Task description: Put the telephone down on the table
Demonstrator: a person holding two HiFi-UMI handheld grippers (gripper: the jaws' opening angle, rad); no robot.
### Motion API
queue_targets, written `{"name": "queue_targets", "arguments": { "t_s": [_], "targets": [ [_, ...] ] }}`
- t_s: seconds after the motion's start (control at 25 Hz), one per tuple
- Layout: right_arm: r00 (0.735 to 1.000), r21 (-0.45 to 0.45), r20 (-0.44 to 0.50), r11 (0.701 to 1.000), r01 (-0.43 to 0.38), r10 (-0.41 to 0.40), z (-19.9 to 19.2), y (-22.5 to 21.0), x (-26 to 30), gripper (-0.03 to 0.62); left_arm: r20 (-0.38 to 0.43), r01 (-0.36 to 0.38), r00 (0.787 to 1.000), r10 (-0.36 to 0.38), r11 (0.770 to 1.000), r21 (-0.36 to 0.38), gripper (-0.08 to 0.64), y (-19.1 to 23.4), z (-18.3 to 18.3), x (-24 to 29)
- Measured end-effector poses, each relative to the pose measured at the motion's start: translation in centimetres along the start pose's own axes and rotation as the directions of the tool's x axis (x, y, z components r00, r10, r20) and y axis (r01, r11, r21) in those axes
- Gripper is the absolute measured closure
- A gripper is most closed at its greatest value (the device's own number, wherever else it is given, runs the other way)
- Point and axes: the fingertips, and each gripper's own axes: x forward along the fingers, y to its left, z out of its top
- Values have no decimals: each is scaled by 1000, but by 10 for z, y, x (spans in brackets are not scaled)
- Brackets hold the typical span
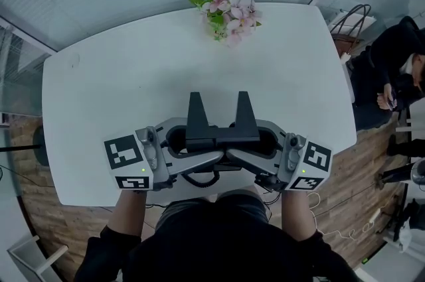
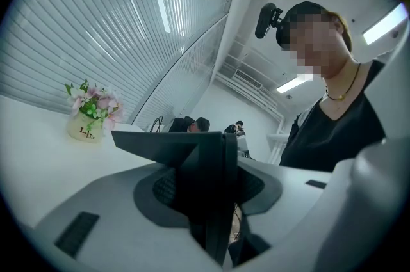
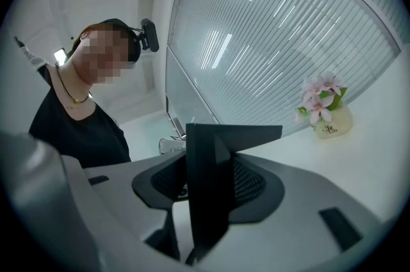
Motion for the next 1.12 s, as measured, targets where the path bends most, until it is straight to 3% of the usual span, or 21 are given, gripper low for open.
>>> {"name": "queue_targets", "arguments": {
  "t_s": [1.12],
  "targets": [
    [999, 113, -27, 993, 34, -31, -29, -34, 0, 397, 5, -17, 1000, 18, 993, -120, 377, 33, -27, 3]
  ]
}}
